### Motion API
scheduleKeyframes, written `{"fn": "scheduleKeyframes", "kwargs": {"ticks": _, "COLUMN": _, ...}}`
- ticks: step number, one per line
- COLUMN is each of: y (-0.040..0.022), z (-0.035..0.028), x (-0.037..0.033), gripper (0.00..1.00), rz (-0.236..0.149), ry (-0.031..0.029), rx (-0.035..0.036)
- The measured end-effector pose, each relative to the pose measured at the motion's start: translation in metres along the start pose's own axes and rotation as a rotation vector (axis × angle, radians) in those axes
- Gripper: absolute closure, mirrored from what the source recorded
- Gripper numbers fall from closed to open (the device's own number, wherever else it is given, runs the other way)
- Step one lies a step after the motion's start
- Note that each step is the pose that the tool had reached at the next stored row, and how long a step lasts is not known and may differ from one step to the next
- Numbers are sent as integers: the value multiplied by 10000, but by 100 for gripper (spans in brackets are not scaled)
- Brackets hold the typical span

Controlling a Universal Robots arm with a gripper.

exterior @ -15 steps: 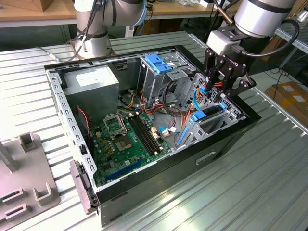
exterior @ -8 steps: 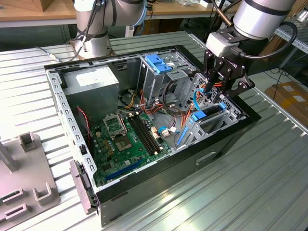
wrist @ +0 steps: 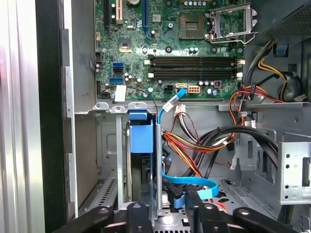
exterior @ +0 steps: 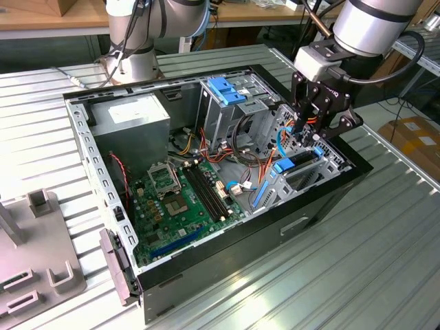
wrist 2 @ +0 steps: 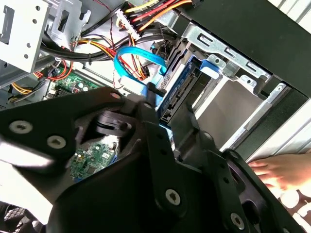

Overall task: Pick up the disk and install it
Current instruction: 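Insert the first disk wire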

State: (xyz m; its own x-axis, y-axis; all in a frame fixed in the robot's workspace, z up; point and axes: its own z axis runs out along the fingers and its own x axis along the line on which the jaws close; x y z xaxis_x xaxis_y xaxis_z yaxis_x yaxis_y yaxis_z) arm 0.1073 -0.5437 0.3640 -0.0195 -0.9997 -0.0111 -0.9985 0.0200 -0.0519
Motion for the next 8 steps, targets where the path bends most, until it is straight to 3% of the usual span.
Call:
{"fn": "scheduleKeyframes", "kwargs": {"ticks": 1, "y": 0, "z": 0, "x": 0, "gripper": 70, "rz": 0, "ry": 0, "rx": 0}}
{"fn": "scheduleKeyframes", "kwargs": {"ticks": 2, "y": 0, "z": 0, "x": 0, "gripper": 76, "rz": 0, "ry": 0, "rx": 0}}
{"fn": "scheduleKeyframes", "kwargs": {"ticks": 5, "y": 0, "z": 0, "x": 0, "gripper": 84, "rz": 0, "ry": 1, "rx": 0}}
{"fn": "scheduleKeyframes", "kwargs": {"ticks": 8, "y": 0, "z": 1, "x": 0, "gripper": 84, "rz": 0, "ry": 0, "rx": 0}}
